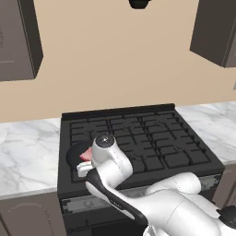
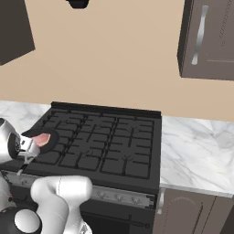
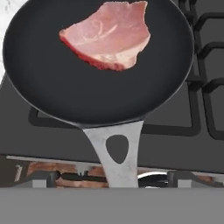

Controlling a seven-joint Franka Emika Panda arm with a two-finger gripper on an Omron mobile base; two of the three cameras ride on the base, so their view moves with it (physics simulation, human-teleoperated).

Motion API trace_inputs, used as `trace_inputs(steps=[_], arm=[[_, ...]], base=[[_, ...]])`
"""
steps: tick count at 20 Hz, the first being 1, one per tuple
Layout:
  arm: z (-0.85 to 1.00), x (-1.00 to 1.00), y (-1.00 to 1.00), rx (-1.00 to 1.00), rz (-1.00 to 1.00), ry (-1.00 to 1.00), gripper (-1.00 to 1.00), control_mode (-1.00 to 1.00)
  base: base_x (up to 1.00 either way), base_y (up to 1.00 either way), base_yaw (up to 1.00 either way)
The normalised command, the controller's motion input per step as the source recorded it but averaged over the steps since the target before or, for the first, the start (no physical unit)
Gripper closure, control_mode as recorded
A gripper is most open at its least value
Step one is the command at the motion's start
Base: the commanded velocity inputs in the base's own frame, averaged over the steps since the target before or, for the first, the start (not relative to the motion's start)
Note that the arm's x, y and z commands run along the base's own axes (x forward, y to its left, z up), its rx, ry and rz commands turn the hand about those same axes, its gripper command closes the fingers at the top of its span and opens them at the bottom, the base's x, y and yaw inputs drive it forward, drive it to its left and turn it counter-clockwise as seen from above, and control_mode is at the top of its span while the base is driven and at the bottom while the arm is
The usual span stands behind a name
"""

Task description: Pick up the pan with the steak in it and place it on the dining table. Then place the steak on the plate.

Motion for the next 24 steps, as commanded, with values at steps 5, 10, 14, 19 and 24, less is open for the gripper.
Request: trace_inputs(steps=[5, 10, 14, 19, 24], arm=[[-0.33, 0.00, 0.00, 0.00, 0.01, -0.02, -1.00, -1.00], [-0.28, 0.05, 0.00, 0.00, 0.01, 0.00, -1.00, -1.00], [-0.30, 0.14, 0.00, 0.00, 0.00, 0.00, -1.00, -1.00], [-0.32, 0.11, 0.00, 0.00, 0.00, 0.00, -1.00, -1.00], [-0.36, 0.06, 0.05, 0.00, 0.00, 0.00, 1.00, -1.00]], base=[[0.00, 0.00, 0.00], [0.00, 0.00, 0.00], [0.00, 0.00, 0.00], [0.00, 0.00, 0.00], [0.00, 0.00, 0.00]])
